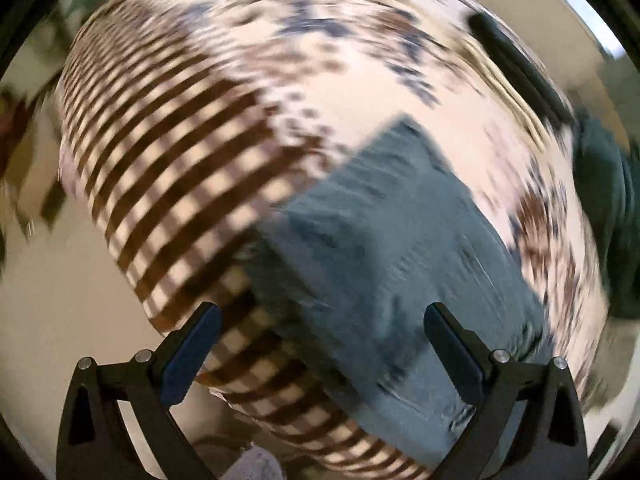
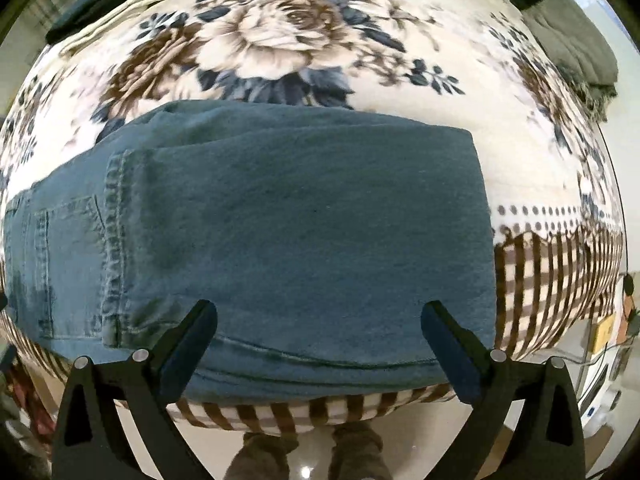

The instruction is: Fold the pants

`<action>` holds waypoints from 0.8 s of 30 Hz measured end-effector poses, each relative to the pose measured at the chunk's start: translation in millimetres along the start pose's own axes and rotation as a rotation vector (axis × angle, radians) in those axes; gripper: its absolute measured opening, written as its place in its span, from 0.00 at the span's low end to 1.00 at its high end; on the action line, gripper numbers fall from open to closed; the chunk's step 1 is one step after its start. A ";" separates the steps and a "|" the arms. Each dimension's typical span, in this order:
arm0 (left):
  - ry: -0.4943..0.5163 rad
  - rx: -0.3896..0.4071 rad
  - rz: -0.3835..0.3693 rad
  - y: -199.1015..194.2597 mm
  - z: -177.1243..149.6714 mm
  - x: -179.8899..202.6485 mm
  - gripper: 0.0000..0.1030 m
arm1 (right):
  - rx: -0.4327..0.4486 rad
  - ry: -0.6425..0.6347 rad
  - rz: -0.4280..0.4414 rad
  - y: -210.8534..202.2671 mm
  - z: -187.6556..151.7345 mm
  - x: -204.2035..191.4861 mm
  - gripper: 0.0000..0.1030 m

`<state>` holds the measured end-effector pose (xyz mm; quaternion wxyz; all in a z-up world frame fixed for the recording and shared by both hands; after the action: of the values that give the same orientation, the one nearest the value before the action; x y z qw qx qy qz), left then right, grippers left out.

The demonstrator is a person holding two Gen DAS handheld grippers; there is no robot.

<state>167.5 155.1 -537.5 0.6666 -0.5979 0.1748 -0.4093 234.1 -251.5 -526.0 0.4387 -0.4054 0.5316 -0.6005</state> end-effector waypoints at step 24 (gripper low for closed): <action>-0.455 0.126 -0.362 55.9 1.1 -62.0 0.63 | -0.069 -0.030 0.021 33.2 6.9 -41.8 1.00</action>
<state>149.7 199.8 -605.7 0.6408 -0.6530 -0.1143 -0.3872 255.8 -215.1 -559.2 0.4386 -0.4237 0.5493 -0.5712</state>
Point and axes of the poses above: each gripper's, at about its wrist camera, not at the fingertips, and y roughly the way its jaws point, x to its right, z to its top, the point moved 2 cm from there along y, roughly the way its jaws point, and after that the axes turned 10 degrees about y, right-handed, at the moved point
